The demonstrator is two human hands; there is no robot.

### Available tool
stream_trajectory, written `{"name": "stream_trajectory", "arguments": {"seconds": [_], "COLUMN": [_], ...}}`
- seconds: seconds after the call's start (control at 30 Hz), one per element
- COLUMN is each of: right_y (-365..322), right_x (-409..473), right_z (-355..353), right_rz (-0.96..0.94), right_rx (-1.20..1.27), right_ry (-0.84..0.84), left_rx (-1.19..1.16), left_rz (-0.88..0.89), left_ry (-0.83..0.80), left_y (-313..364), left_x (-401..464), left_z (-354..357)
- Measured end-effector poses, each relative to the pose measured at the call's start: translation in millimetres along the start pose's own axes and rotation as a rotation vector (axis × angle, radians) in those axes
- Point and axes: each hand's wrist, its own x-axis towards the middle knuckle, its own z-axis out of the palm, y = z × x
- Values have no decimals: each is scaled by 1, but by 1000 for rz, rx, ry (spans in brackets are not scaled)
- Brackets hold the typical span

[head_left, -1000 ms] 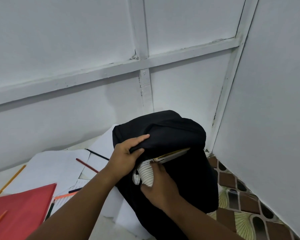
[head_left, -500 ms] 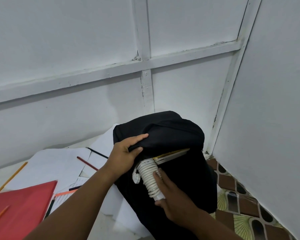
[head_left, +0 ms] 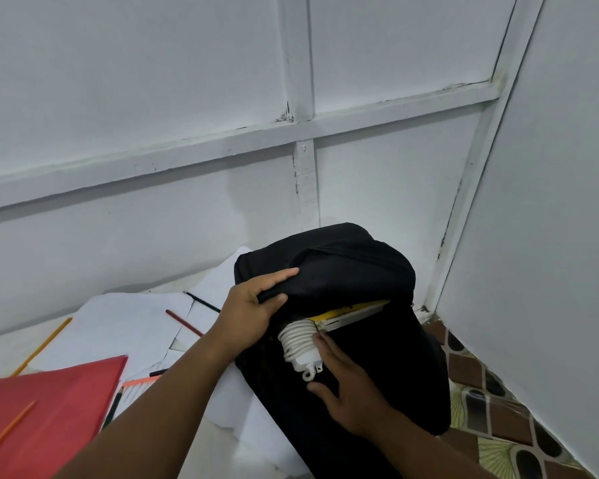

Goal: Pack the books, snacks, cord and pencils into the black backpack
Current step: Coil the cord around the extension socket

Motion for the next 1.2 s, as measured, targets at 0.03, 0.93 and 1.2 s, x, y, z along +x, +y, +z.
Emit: {"name": "stream_trajectory", "arguments": {"seconds": [0.03,0.93,1.2], "right_y": [4,-5,2], "right_x": [-1,32,31], "right_z": [0,22,24], "right_rz": [-33,88,127], "right_rx": [-57,-479,-394], "right_ry": [-24,96,123], "left_rx": [-1,-1,26], "left_rz": [-3,7,-18], "left_ry": [1,54,46], "left_y": [-1,5,-1], "left_x": [-1,-14,-24], "left_z": [0,10,19]}}
